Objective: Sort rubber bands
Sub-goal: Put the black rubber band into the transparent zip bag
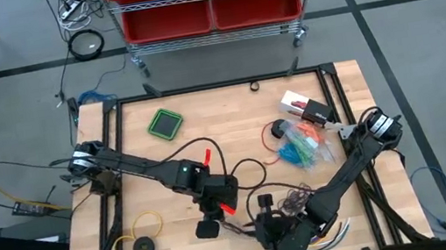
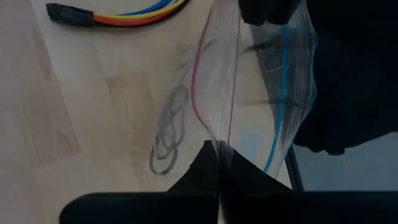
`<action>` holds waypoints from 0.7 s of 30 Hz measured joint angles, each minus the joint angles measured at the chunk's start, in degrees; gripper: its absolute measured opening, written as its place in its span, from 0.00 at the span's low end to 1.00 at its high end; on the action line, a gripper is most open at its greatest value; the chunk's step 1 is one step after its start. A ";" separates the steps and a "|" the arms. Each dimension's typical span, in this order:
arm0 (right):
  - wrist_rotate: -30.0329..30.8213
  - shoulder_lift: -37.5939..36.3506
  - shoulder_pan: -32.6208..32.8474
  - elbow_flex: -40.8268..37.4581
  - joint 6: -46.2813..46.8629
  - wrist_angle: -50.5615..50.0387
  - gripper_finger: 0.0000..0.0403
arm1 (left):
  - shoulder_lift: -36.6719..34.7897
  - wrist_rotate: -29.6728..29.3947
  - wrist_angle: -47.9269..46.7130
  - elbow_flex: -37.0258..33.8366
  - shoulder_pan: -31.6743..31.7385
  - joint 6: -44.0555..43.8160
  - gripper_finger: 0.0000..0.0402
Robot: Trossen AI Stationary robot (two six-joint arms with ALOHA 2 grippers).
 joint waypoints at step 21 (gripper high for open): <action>-5.07 -7.25 9.00 -0.83 29.14 -30.37 0.30 | 0.00 0.10 -1.42 0.00 -0.14 0.21 0.00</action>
